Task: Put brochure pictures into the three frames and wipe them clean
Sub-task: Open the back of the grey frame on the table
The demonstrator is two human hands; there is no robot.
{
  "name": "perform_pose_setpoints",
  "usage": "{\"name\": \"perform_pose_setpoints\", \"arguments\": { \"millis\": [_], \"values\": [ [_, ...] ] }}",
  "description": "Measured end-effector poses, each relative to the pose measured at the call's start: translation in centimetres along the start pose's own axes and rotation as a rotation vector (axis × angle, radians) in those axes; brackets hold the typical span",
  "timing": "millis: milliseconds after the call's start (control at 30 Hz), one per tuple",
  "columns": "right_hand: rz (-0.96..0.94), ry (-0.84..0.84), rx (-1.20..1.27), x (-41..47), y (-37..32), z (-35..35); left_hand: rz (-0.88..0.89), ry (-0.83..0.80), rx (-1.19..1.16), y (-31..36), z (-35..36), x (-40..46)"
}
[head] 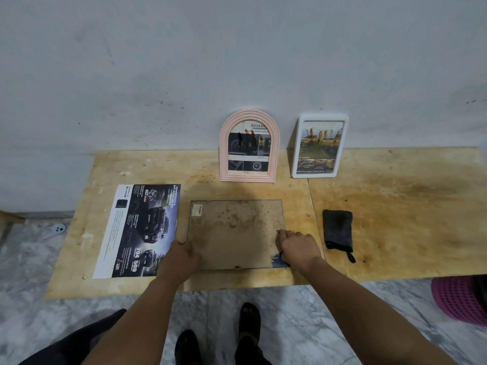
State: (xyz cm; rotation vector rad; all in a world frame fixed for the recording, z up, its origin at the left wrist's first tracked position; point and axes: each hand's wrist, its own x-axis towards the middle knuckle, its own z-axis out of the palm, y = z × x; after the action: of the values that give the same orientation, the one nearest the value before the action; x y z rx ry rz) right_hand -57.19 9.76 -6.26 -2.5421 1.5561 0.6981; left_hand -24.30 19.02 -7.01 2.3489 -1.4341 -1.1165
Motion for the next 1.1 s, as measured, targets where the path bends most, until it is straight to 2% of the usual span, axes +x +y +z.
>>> {"name": "perform_pose_setpoints", "arguments": {
  "millis": [133,267,333,467,567,867,1100],
  "values": [
    [0.033,-0.009,0.075,-0.6,0.0,0.6,0.007,0.018,-0.027,0.1,-0.1,0.1],
    [0.087,0.03,0.31,-1.2,-0.1,1.0,0.017,0.018,-0.016,0.0,0.0,0.2],
    [0.154,0.074,0.529,-1.3,-0.1,1.3,0.006,-0.001,-0.007,0.0,0.1,0.1],
    [0.397,0.118,1.169,-1.5,-0.5,1.1,0.021,0.003,-0.03,0.3,0.1,0.0],
    [0.6,0.1,1.448,-0.5,-0.5,1.8,0.009,0.004,-0.003,0.2,0.2,0.1],
    [0.769,0.09,1.695,0.8,-0.4,3.7,-0.043,0.005,0.087,0.4,0.9,0.1],
    [0.782,0.09,1.879,0.3,-0.4,3.2,-0.079,-0.03,0.092,1.2,0.5,0.4]
  ]
}}
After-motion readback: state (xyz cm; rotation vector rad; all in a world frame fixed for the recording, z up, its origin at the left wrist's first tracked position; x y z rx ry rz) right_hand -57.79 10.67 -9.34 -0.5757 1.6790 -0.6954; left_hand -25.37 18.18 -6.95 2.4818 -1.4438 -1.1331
